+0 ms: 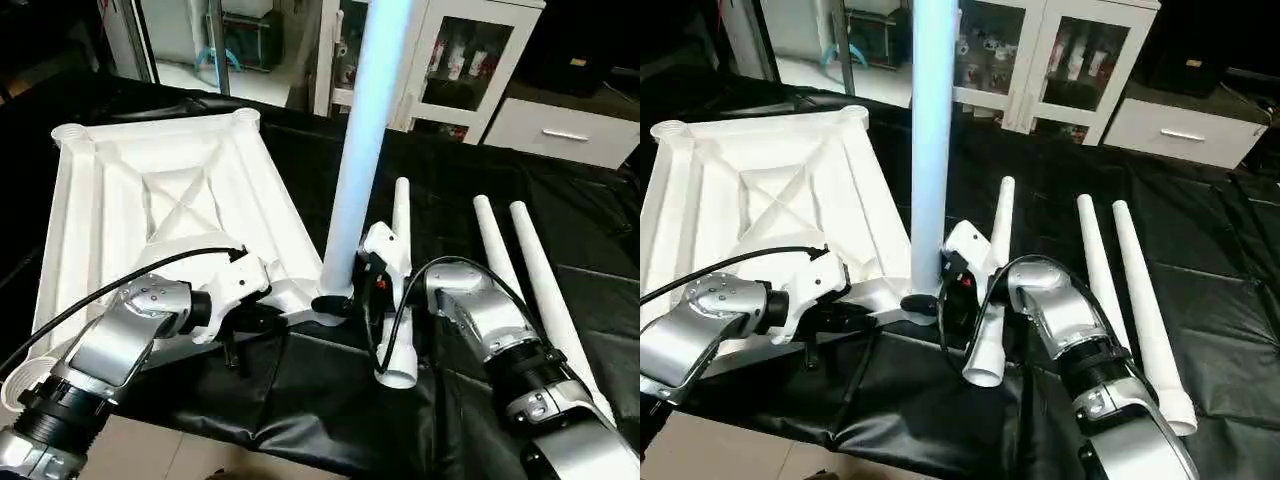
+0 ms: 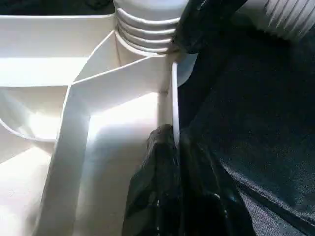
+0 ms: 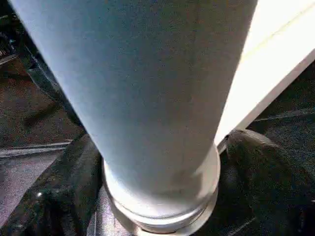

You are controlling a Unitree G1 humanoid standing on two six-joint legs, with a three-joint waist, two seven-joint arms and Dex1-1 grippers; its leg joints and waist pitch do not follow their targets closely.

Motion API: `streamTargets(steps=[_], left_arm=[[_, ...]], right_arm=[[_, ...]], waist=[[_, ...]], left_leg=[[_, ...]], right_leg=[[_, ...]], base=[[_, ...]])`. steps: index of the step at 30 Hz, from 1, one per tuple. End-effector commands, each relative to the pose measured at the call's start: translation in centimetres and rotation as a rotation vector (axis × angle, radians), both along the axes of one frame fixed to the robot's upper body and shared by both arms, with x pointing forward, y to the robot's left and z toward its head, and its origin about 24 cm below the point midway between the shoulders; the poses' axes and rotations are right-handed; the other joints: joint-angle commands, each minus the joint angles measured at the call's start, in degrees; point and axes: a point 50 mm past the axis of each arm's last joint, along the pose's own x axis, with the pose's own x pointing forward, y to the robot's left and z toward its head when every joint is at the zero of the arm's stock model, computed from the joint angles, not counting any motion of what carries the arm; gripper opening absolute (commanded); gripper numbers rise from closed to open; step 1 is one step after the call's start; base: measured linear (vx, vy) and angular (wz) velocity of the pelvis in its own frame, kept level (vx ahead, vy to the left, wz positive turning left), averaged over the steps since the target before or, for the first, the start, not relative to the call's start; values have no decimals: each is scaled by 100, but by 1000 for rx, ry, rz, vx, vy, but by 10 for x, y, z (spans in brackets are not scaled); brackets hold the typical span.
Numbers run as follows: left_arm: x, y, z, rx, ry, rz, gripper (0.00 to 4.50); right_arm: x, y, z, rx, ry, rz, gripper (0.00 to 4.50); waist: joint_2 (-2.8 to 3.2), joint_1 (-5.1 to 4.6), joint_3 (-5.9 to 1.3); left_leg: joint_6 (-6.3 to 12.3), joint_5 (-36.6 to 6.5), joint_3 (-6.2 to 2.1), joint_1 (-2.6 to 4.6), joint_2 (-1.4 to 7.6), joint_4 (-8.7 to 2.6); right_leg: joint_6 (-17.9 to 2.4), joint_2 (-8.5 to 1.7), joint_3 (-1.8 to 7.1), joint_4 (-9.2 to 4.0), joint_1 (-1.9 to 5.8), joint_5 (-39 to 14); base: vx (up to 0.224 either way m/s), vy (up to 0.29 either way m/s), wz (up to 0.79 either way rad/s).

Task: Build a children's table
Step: Rotate leg to tighten

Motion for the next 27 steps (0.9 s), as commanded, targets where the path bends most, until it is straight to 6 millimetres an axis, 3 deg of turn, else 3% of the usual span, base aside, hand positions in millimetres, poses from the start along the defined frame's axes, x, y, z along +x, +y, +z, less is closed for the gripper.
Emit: streamTargets(steps=[1, 10, 18, 26, 27], left_arm=[[-5, -8, 2, -9, -1, -58, 0], [-4, -8, 2, -8, -8, -54, 0], [-5, -8, 0, -6, -3, -52, 0], [16, -19, -3, -26, -82, 106, 0], [19, -21, -4, -26, -91, 129, 0]], right_arm=[[1, 0, 5, 11, -16, -5, 362], [2, 2, 3, 12, -8, -30, 284], [2, 2, 0, 12, 4, -51, 270], [17, 14, -15, -3, -5, -374, 270], [19, 16, -17, -6, -1, -422, 270]], waist=[[94, -9, -343], [99, -11, -347], [88, -14, -346], [60, -106, -320], [59, -116, -338]], left_leg=[[20, -1045, 68, 7, 12, -426], [7, -1046, 67, 17, 14, -420], [20, -1001, 70, 12, 11, -416], [-150, -1210, 63, 20, -5, -436], [-162, -1258, 44, 8, -8, -433]], right_leg=[[-1224, -258, 234, -339, 335, -1006], [-1225, -256, 234, -335, 327, -1005], [-1231, -254, 234, -328, 328, -971], [-1072, -258, 236, -401, 289, -1540], [-1025, -271, 231, -388, 319, -1654]], base=[[0, 0, 0], [0, 0, 0], [0, 0, 0], [0, 0, 0], [0, 0, 0]])
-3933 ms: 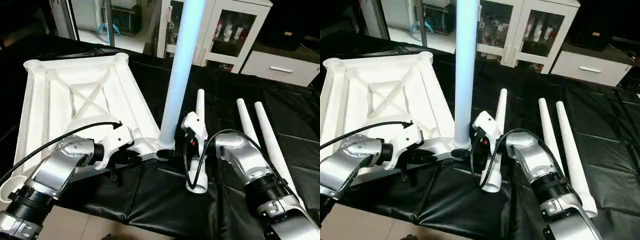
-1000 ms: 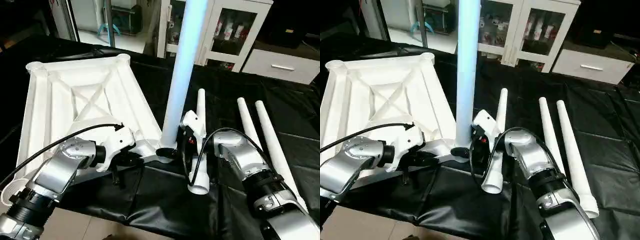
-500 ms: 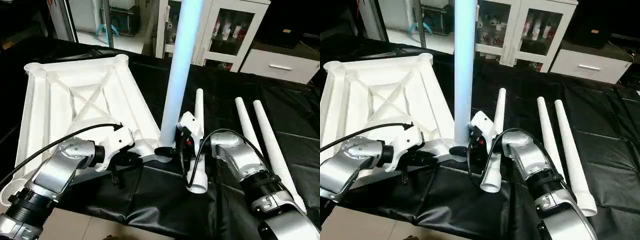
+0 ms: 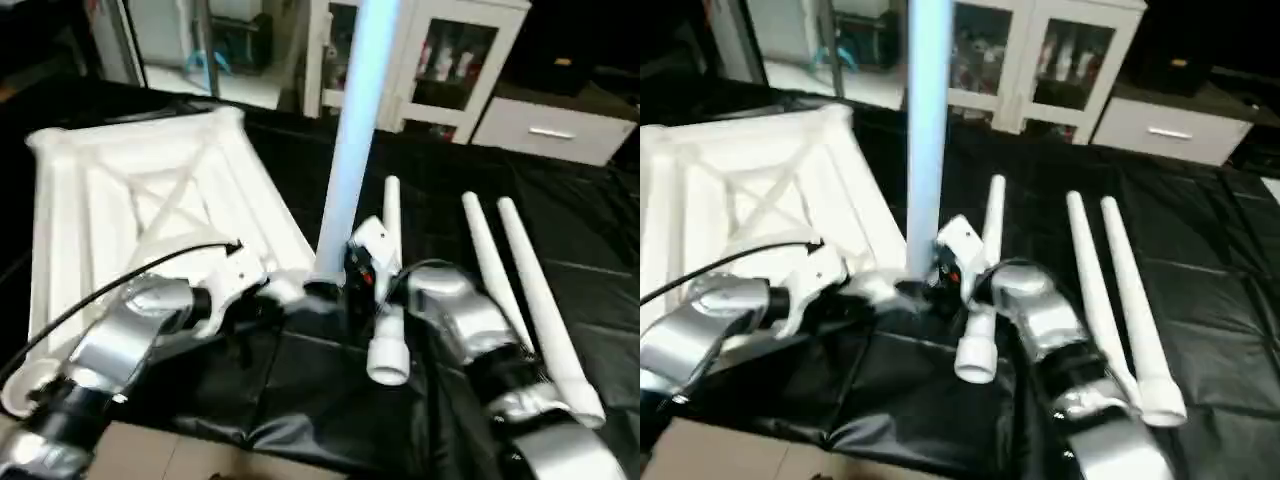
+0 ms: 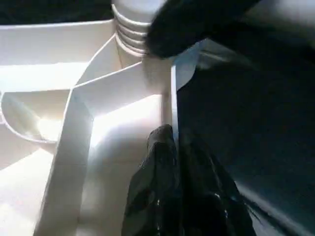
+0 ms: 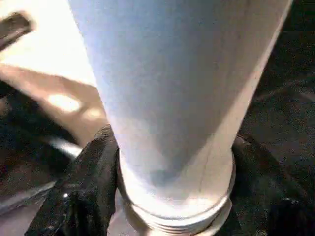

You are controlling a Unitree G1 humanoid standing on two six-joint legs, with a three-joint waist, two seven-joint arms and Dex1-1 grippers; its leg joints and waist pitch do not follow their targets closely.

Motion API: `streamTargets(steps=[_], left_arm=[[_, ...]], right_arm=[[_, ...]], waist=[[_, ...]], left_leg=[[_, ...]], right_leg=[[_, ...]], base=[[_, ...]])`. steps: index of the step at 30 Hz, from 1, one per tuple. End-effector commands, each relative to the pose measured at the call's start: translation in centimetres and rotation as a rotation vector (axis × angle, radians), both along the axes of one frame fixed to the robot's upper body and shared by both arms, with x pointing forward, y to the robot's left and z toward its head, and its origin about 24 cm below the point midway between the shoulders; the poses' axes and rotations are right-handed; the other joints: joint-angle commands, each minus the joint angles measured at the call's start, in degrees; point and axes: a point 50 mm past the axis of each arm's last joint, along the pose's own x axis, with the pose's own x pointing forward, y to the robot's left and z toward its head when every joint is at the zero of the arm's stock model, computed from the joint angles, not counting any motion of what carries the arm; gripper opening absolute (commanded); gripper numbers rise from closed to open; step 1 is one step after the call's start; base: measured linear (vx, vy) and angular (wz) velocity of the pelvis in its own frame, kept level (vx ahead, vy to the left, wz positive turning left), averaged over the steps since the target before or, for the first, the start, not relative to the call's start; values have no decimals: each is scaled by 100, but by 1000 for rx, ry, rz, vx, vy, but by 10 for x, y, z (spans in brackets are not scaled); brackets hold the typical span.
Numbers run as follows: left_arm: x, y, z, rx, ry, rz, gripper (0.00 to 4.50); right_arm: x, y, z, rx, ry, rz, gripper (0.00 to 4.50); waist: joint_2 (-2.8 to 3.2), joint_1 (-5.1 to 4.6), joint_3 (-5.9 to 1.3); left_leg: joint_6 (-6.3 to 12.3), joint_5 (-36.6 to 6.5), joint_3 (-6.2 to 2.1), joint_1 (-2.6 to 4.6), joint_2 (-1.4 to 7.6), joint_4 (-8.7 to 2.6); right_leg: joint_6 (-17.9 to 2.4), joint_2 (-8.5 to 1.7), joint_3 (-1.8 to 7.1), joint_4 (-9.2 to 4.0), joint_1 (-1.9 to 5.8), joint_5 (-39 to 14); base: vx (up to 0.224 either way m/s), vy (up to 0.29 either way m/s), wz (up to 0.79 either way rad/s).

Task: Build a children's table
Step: Rotate leg to tighten

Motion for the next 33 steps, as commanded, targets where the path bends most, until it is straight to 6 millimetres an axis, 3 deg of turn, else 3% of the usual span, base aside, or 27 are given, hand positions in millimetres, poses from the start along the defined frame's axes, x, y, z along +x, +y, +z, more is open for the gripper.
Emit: streamTargets(steps=[1, 2, 3, 4, 5, 6, 8, 10, 11, 12, 14, 16, 18, 19, 23, 24, 26, 27, 29, 33], left_arm=[[6, -16, 1, -22, -25, 6, 0], [8, -19, 0, -20, -31, 24, 0], [15, -23, -1, -12, -43, 77, 0], [20, -26, -2, -5, -52, 118, 0], [22, -27, -2, -2, -55, 137, 0], [29, -31, -3, 7, -65, 208, 0], [37, -35, -4, 22, -79, 292, 0], [42, -37, -4, 30, -93, 337, 0], [44, -38, -3, 29, -99, 362, 0], [45, -39, -3, 28, -100, 373, 0], [47, -39, -2, 27, -106, 393, 0], [48, -39, -1, 26, -111, 395, 0], [47, -37, 0, 26, -113, 395, 0], [46, -33, -1, 30, -117, 391, 0], [42, -28, -2, 36, -119, 379, 0], [41, -27, -3, 39, -119, 373, 0], [39, -24, -3, 46, -119, 360, 0], [38, -22, -3, 48, -119, 355, 0], [36, -20, -3, 52, -117, 346, 0], [25, -10, -3, 63, -92, 276, 0]], right_arm=[[6, -4, -12, -56, 31, -186, 269], [7, -2, -14, -59, 39, -229, 269], [8, 5, -18, -75, 43, -295, 269], [9, 10, -20, -85, 46, -332, 269], [9, 12, -21, -89, 46, -345, 269], [8, 22, -23, -101, 46, -390, 269], [7, 35, -24, -112, 51, -442, 269], [6, 43, -25, -112, 60, -473, 269], [5, 49, -24, -112, 61, -497, 269], [5, 52, -24, -109, 61, -504, 269], [4, 58, -23, -96, 65, -539, 269], [4, 62, -21, -64, 80, -560, 269], [6, 62, -19, -37, 82, -563, 269], [8, 64, -14, 28, 82, -518, 325], [12, 65, -4, 150, 83, -437, 351], [12, 64, -2, 157, 72, -423, 378], [14, 59, 1, 158, 52, -405, 384], [16, 55, 2, 148, 42, -388, 395], [18, 48, 3, 134, 26, -372, 420], [18, 27, 9, 100, -5, -191, 446]], waist=[[71, 11, -321], [64, 4, -301], [64, 6, -331], [76, -9, -310], [65, -1, -314], [77, 4, -315], [69, 19, -339], [69, 38, -348], [39, 40, -340], [47, 48, -335], [59, 62, -344], [26, 91, -354], [36, 106, -351], [36, 109, -360], [36, 95, -360], [28, 52, -368], [23, 9, -369], [65, 5, -365], [45, -10, -372], [66, -8, -371]], left_leg=[[-138, -1277, 59, 7, 3, -439], [-157, -1341, 59, 14, -8, -442], [-180, -1310, 48, 6, -10, -439], [-209, -1382, 60, 28, -10, -443], [-230, -1400, 55, 40, -14, -438], [-214, -1415, 49, 16, -6, -445], [-217, -1377, 73, 59, -27, -421], [-181, -1326, 82, 59, -29, -418], [-143, -1296, 82, 24, -27, -430], [-145, -1308, 76, 8, -28, -437], [-146, -1299, 73, 9, -26, -435], [-103, -1158, 86, -3, -27, -432], [-78, -1124, 88, -15, -26, -435], [-54, -1169, 91, -8, -25, -430], [48, -1071, 83, -41, -18, -430], [47, -970, 67, -80, -20, -431], [73, -881, 62, -89, -11, -422], [78, -884, 68, -71, -12, -417], [92, -836, 78, -63, -11, -411], [201, -745, 87, -37, 8, -403]], right_leg=[[-982, -281, 239, -425, 275, -1715], [-958, -271, 238, -450, 259, -1824], [-918, -284, 235, -431, 290, -1859], [-911, -278, 240, -455, 231, -1932], [-879, -273, 231, -459, 245, -1965], [-842, -275, 230, -453, 256, -1879], [-841, -262, 236, -443, 224, -1762], [-866, -263, 242, -431, 223, -1612], [-852, -252, 233, -416, 238, -1509], [-820, -258, 230, -415, 247, -1578], [-740, -268, 230, -425, 251, -1630], [-752, -261, 231, -396, 263, -1353], [-741, -272, 233, -391, 271, -1343], [-747, -274, 232, -390, 272, -1341], [-825, -273, 233, -364, 304, -1127], [-860, -284, 228, -351, 342, -1070], [-934, -290, 226, -341, 348, -980], [-966, -285, 231, -344, 333, -968], [-1040, -277, 235, -336, 334, -881], [-1203, -262, 232, -318, 338, -609]], base=[[0, 0, 0], [0, 0, 0], [0, 0, 0], [0, 0, 0], [0, 0, 0], [0, 0, 0], [0, 0, 0], [0, 0, 0], [0, 0, 0], [0, 0, 0], [0, 0, 0], [0, 0, 0], [0, 0, 0], [0, 0, 0], [0, 0, 0], [0, 0, 0], [0, 0, 0], [0, 0, 0], [0, 0, 0], [0, 0, 0]])
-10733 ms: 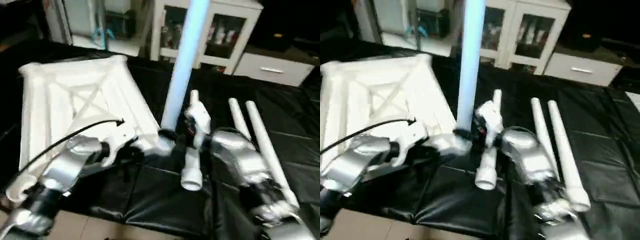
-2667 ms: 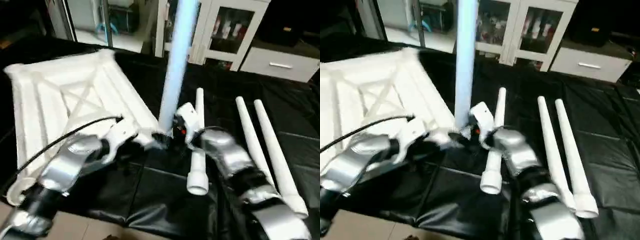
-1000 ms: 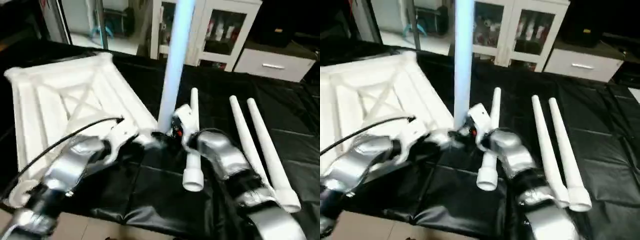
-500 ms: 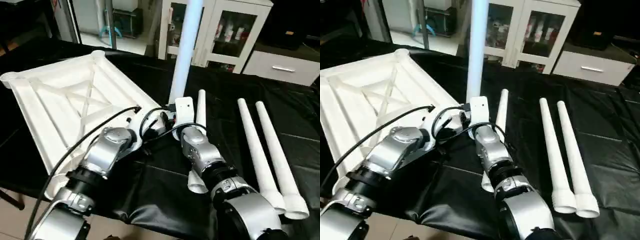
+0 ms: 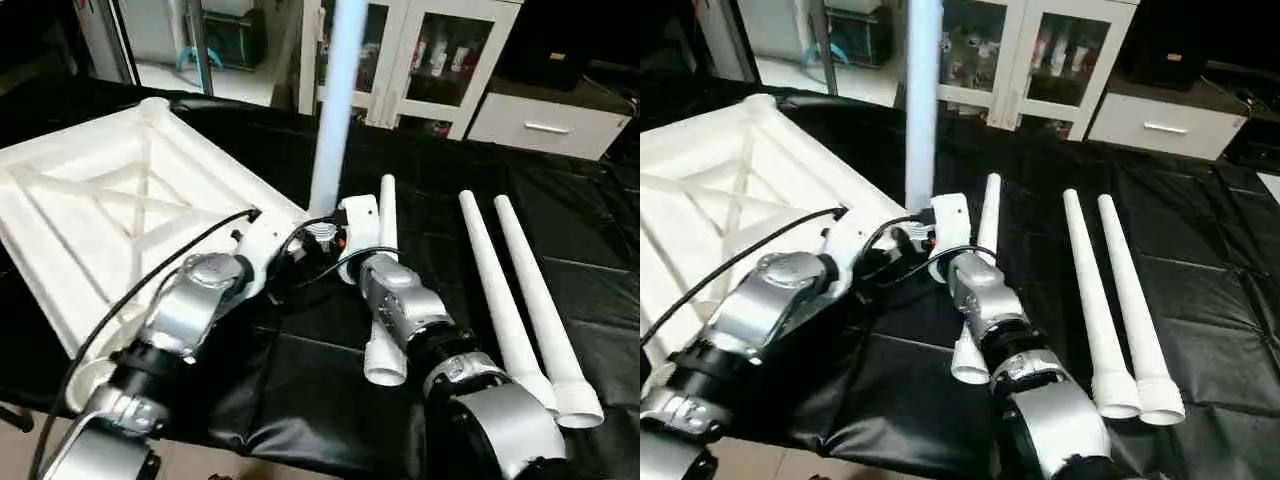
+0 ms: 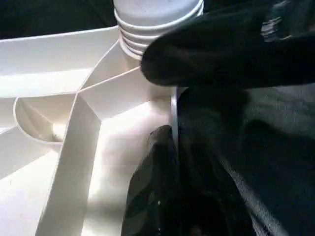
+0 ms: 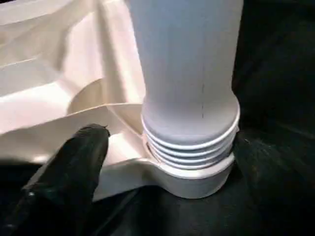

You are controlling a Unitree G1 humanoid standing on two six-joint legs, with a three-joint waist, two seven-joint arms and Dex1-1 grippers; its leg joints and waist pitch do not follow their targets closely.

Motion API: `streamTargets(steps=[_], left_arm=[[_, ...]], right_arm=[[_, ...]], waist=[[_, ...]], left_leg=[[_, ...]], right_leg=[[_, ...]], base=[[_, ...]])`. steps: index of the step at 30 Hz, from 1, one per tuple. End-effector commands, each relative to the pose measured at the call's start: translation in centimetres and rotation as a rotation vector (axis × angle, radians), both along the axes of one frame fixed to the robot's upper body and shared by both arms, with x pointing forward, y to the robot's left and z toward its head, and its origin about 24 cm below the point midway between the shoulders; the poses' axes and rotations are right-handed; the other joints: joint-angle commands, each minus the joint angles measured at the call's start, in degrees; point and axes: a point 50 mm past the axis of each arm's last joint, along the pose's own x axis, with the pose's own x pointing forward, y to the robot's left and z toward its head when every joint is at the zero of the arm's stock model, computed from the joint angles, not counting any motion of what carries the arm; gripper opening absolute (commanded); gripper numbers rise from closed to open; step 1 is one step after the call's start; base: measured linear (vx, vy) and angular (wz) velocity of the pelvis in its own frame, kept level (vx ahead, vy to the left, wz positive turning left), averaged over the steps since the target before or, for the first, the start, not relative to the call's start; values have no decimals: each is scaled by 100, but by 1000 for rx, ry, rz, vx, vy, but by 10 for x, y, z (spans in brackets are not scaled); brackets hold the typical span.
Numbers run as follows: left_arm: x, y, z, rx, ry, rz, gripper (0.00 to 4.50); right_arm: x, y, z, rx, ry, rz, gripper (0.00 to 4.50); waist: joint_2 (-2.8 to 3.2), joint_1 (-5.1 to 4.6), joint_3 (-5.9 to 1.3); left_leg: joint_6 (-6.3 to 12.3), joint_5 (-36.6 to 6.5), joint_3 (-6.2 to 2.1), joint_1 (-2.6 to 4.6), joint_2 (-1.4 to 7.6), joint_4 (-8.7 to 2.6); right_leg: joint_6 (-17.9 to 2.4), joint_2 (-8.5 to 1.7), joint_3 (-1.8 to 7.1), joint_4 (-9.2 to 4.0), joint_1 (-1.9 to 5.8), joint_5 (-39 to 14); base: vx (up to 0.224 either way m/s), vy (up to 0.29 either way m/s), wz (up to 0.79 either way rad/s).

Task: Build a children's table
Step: Rotate leg to tighten

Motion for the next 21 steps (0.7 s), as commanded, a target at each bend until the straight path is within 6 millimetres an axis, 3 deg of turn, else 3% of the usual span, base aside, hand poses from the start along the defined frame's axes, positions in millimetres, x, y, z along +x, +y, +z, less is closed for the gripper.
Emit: streamTargets(steps=[1, 4, 5, 7, 12, 21], left_arm=[[-8, 5, -6, 7, 32, -40, 0], [-19, 8, -5, -3, 67, -136, 0], [-20, 9, -5, -5, 72, -148, 0], [-29, 12, -3, -18, 93, -228, 0], [-40, 15, 3, -53, 126, -335, 0], [-49, 15, 9, -81, 149, -418, 0]], right_arm=[[-2, -2, 8, -16, -38, 131, 446], [-5, -18, 12, -84, -71, 271, 446], [-5, -20, 12, -89, -73, 288, 446], [-10, -35, 14, -98, -61, 399, 446], [-15, -52, 18, -65, -39, 486, 446], [-24, -56, 13, -106, -29, 580, 446]], waist=[[75, 39, -370], [83, 55, -355], [110, 68, -354], [89, 79, -354], [93, 100, -347], [103, 178, -359]], left_leg=[[209, -731, 67, -11, 4, -387], [201, -815, 71, 6, 14, -395], [186, -834, 68, 5, 14, -393], [204, -895, 65, 9, 13, -394], [187, -1000, 73, 25, 14, -396], [130, -865, 76, 33, 14, -394]], right_leg=[[-1248, -267, 213, -305, 353, -569], [-1327, -264, 208, -315, 341, -637], [-1333, -270, 213, -308, 344, -652], [-1331, -259, 208, -319, 363, -658], [-1378, -267, 219, -323, 340, -775], [-1415, -265, 213, -295, 342, -597]], base=[[0, 0, 0], [0, 0, 0], [0, 0, 0], [0, 0, 0], [0, 0, 0], [0, 0, 0]])
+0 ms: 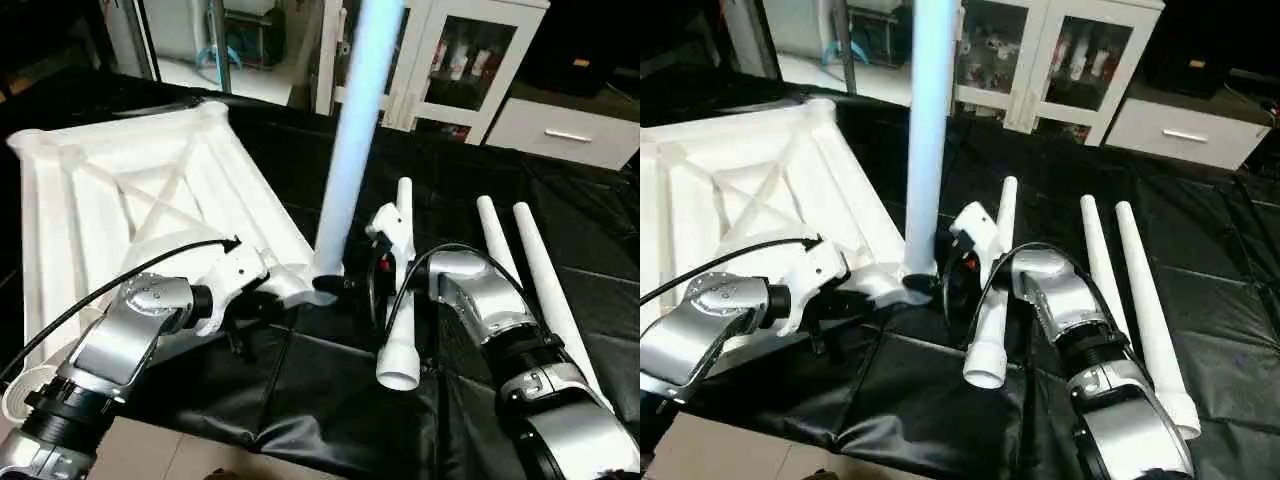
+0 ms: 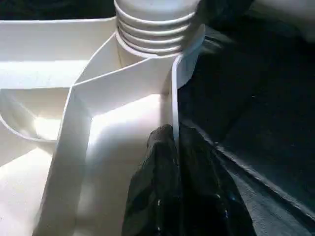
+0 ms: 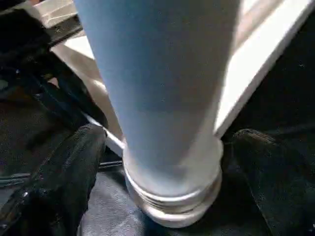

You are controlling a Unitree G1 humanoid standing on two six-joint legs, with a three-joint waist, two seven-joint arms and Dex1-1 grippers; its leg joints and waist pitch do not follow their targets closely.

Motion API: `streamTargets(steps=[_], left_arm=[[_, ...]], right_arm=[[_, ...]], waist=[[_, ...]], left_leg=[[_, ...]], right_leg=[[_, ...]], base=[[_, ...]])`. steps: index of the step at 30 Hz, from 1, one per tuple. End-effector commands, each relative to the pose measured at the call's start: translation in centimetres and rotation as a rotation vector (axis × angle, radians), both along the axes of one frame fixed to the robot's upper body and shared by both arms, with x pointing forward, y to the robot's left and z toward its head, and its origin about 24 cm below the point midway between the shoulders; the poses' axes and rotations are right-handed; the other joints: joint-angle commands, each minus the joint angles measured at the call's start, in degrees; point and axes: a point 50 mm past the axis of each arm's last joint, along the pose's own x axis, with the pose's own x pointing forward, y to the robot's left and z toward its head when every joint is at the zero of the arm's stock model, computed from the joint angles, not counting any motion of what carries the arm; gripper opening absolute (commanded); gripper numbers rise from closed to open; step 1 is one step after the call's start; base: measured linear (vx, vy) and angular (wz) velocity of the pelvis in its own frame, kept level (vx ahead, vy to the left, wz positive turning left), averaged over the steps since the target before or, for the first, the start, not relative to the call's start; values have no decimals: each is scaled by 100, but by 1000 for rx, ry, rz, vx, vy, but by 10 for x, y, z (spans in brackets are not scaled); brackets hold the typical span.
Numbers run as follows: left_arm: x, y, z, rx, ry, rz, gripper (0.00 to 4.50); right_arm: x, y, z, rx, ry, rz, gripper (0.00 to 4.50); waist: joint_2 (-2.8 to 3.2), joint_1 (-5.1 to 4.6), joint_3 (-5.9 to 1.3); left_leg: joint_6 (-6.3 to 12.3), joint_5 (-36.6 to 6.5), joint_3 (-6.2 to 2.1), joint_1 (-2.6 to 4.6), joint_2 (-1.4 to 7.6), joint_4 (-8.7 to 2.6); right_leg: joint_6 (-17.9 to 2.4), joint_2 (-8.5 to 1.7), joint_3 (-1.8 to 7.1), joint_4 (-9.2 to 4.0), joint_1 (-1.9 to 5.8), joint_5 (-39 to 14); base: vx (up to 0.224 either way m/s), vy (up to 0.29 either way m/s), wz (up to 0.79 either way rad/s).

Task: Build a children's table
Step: Rotate leg to tighten

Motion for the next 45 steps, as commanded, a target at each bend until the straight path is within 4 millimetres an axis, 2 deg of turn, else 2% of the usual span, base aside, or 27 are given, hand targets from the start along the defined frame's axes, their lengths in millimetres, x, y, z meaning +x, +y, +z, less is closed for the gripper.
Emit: streamTargets(steps=[1, 5, 6, 8, 21, 34, 35, 37, 39, 41, 42, 44, 45], left_arm=[[-4, -10, 5, -27, -7, -70, 0], [-4, -9, 6, -25, -4, -75, 0], [-4, -9, 6, -23, -4, -75, 0], [-3, -8, 6, -20, -5, -73, 0], [-3, -8, 5, -17, 2, -79, 0], [-5, -8, 5, -15, 9, -87, 0], [-4, -9, 4, -16, 6, -84, 0], [-1, -10, 4, -16, -9, -55, 0], [7, -12, 2, -14, -41, 8, 0], [11, -13, 2, -14, -54, 34, 0], [15, -17, 1, -13, -73, 62, 0], [19, -20, 1, -14, -85, 81, 0], [25, -30, 0, -29, -102, 98, 0]], right_arm=[[-2, -3, -2, -17, -6, 2, 446], [-3, -2, -3, -11, 3, 20, 430], [-4, -1, -3, -7, 7, 37, 408], [-5, 0, -3, -9, 7, 45, 402], [-6, 1, -3, 3, 1, 47, 286], [-8, 1, -6, 8, 2, 52, 274], [-7, 2, -6, 10, -2, 43, 274], [-3, 4, -9, 4, -13, -29, 274], [3, 7, -14, 2, -20, -151, 274], [4, 8, -16, 6, -23, -191, 274], [5, 12, -19, 17, -24, -238, 274], [5, 15, -21, 24, -26, -271, 274], [4, 26, -25, 50, -25, -314, 274]], waist=[[100, -13, -361], [102, -12, -372], [105, -10, -373], [104, -12, -371], [108, -1, -383], [113, 2, -383], [98, -1, -386], [109, 1, -384], [102, -18, -366], [107, -27, -351], [79, -29, -351], [77, -24, -357], [78, -35, -355]], left_leg=[[117, -862, 76, 27, 12, -407], [110, -822, 71, 23, 8, -402], [119, -810, 69, 24, 11, -402], [128, -810, 70, 25, 11, -400], [140, -714, 73, 30, 5, -387], [129, -748, 71, 32, 5, -385], [137, -725, 73, 30, 4, -383], [135, -717, 72, 29, 4, -383], [54, -860, 68, 21, 2, -397], [-30, -1093, 59, 31, 3, -409], [-58, -1107, 63, 31, 1, -408], [-77, -1099, 57, 36, -1, -406], [-57, -1091, 59, 17, -4, -409]], right_leg=[[-1409, -252, 223, -289, 335, -595], [-1413, -247, 219, -275, 346, -505], [-1423, -251, 219, -271, 348, -484], [-1434, -248, 218, -271, 343, -476], [-1467, -247, 217, -253, 354, -348], [-1469, -247, 215, -253, 356, -377], [-1476, -244, 215, -249, 358, -340], [-1478, -247, 215, -248, 355, -343], [-1417, -255, 219, -274, 355, -622], [-1298, -267, 220, -324, 343, -1069], [-1229, -273, 228, -343, 330, -1219], [-1163, -275, 229, -352, 330, -1302], [-1134, -279, 234, -357, 317, -1339]], base=[[0, 0, 0], [0, 0, 0], [0, 0, 0], [0, 0, 0], [0, 0, 0], [0, 0, 0], [0, 0, 0], [0, 0, 0], [0, 0, 0], [0, 0, 0], [0, 0, 0], [0, 0, 0], [0, 0, 0]])
